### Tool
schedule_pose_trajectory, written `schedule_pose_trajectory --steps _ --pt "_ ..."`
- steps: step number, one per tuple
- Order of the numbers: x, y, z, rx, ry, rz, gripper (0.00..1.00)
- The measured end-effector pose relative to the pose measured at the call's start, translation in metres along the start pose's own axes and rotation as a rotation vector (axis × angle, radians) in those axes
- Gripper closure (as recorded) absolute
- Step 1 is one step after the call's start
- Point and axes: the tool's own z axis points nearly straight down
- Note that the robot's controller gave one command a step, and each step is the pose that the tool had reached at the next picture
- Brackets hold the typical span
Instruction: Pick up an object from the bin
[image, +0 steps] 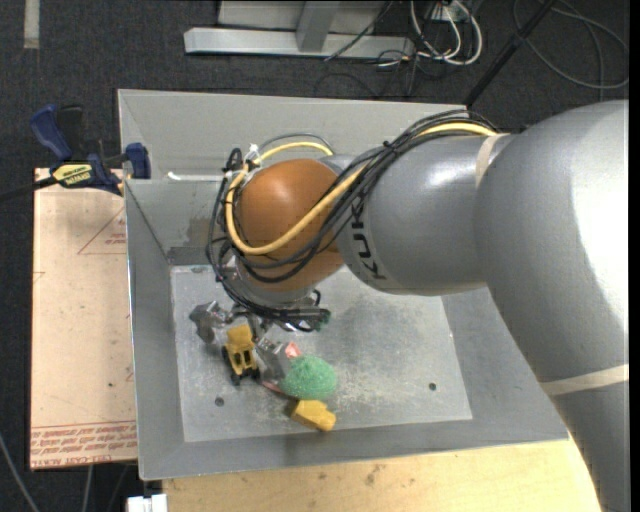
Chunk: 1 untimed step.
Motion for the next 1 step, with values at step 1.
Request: schedule_pose_trajectory --steps 1 --pt "-0.0074 -0.0051 0.0163 -0.003 0.000 -0.601 1.00"
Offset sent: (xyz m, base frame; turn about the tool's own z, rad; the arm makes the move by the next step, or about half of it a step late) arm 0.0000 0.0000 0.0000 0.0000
